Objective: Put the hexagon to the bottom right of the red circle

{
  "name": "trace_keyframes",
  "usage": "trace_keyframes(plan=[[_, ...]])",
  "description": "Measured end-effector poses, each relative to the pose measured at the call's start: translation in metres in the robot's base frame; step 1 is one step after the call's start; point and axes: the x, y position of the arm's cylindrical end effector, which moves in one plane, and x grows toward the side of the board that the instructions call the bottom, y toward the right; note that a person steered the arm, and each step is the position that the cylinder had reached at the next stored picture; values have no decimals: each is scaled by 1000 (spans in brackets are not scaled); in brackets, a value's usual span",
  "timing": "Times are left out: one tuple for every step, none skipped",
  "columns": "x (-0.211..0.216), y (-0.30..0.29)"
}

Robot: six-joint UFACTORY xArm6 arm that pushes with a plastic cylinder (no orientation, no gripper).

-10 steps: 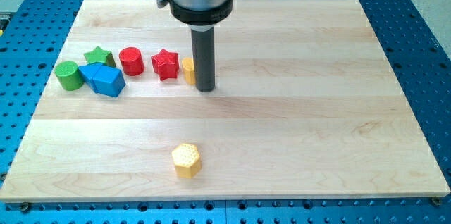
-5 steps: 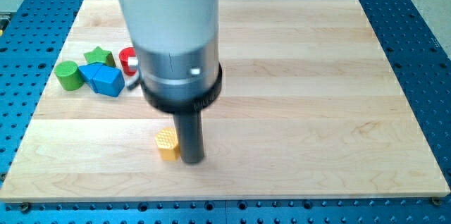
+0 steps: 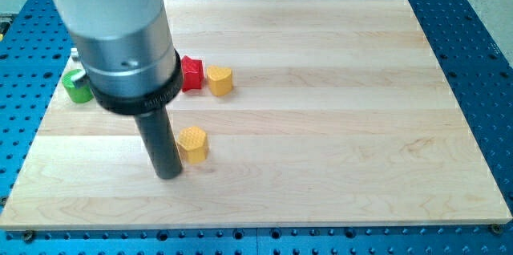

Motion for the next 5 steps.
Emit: trace_keyframes(plan=[[-13, 35], [-44, 59], [-80, 8], [-72, -5], [-82, -1]])
